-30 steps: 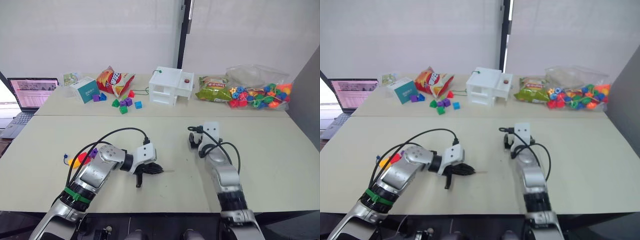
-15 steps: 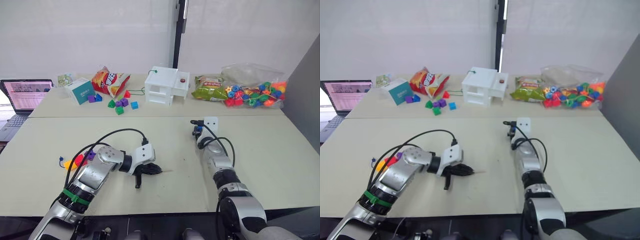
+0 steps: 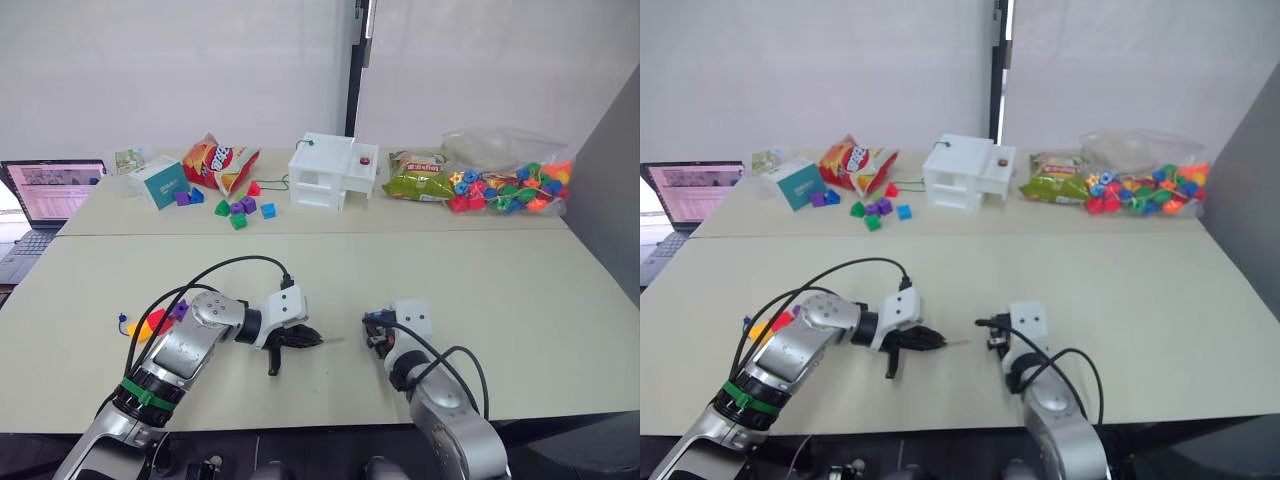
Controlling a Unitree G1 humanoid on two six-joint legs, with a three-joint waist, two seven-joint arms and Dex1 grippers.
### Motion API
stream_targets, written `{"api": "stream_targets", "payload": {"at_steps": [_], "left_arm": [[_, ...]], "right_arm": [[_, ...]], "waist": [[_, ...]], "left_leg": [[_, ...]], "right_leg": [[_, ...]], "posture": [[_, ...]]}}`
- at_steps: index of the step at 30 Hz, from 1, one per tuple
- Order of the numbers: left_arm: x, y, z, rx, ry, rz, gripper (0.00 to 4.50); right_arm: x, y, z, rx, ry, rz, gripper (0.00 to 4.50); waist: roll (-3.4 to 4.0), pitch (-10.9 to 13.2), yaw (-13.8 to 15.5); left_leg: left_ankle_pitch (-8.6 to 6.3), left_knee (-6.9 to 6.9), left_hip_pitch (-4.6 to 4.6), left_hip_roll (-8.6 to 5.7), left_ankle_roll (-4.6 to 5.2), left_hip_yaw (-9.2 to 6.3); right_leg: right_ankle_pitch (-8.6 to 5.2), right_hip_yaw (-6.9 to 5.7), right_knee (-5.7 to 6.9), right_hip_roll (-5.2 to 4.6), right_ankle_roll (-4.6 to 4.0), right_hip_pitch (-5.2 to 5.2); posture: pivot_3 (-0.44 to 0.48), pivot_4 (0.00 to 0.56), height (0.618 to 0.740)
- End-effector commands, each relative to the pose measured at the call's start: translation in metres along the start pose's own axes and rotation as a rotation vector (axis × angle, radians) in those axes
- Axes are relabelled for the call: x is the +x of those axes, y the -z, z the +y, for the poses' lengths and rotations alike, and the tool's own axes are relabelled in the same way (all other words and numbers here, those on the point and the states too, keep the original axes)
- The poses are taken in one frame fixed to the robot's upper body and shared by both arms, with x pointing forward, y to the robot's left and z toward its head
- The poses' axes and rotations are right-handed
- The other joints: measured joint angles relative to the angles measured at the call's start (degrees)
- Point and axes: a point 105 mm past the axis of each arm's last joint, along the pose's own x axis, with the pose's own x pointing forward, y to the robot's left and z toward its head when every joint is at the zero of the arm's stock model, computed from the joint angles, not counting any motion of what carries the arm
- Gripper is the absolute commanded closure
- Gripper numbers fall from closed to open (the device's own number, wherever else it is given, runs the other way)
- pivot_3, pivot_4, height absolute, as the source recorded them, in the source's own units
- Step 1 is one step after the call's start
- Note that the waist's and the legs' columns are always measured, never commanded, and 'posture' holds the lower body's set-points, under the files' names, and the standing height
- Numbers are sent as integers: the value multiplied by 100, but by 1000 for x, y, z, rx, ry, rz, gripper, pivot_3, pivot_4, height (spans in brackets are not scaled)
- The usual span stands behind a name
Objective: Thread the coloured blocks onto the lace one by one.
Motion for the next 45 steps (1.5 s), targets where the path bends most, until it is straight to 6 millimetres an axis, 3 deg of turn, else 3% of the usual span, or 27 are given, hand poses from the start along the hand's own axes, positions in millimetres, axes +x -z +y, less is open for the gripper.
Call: {"api": "stream_targets", "payload": {"at_steps": [1,5,10,12,18,19,22,25,30,37,45], "left_arm": [[-6,-9,3,37,-13,-21,4500],[-7,-8,2,38,-7,-17,4500],[-7,-7,2,40,-3,-12,4500],[-8,-7,2,40,-2,-11,4500],[-7,-7,2,37,-1,-12,4500],[-7,-7,2,37,-1,-12,4500],[-7,-8,1,37,-3,-15,4500],[-8,-7,0,34,-4,-16,4500],[-7,-8,-4,34,3,-18,4500],[-5,-13,-12,28,24,-26,4500],[-6,-15,-19,20,29,-18,4500]], "right_arm": [[-8,9,2,7,14,68,3263],[-1,26,9,48,-15,142,3263],[1,30,8,106,9,131,3263],[-1,18,4,110,25,64,2210],[-9,-22,0,55,-32,-98,203],[-11,-25,-1,43,-43,-109,47],[-15,-44,-4,-27,-142,-140,47],[-20,-55,2,-113,-448,-80,47],[-37,-47,-9,-280,-895,169,47],[-6,-24,-35,-664,-1076,332,47],[15,-11,-46,-798,-1163,365,47]], "waist": [[-3,1,42],[-4,0,74],[-4,0,64],[-4,0,63],[-4,0,79],[-4,0,75],[-4,0,69],[-5,1,69],[-4,6,94],[-11,9,53],[-11,9,129]], "left_leg": [[0,1,17,3,0,0],[3,2,33,1,4,1],[2,-3,30,2,5,0],[2,-4,30,2,5,0],[2,-1,14,-3,5,1],[2,-1,11,-3,5,2],[2,-2,9,0,5,3],[2,0,9,-1,6,2],[-4,3,21,2,16,-4],[-9,2,36,8,25,0],[-10,7,23,2,26,-1]], "right_leg": [[0,-1,-3,3,-1,17],[-1,-3,-6,1,-2,37],[-1,-3,-2,3,-2,28],[-1,-2,-2,3,-2,27],[-1,-2,-1,-2,-2,14],[-1,-1,0,-2,-2,9],[0,-1,2,3,-2,5],[0,-4,-1,4,-2,10],[-1,-20,-24,5,-2,43],[-1,-27,-57,4,-1,75],[2,-27,-56,-8,4,68]], "posture": [[0,150,740],[0,150,740],[0,150,740],[0,150,740],[0,150,740],[0,150,740],[0,150,740],[0,150,740],[0,150,740],[0,150,740],[0,150,740]]}}
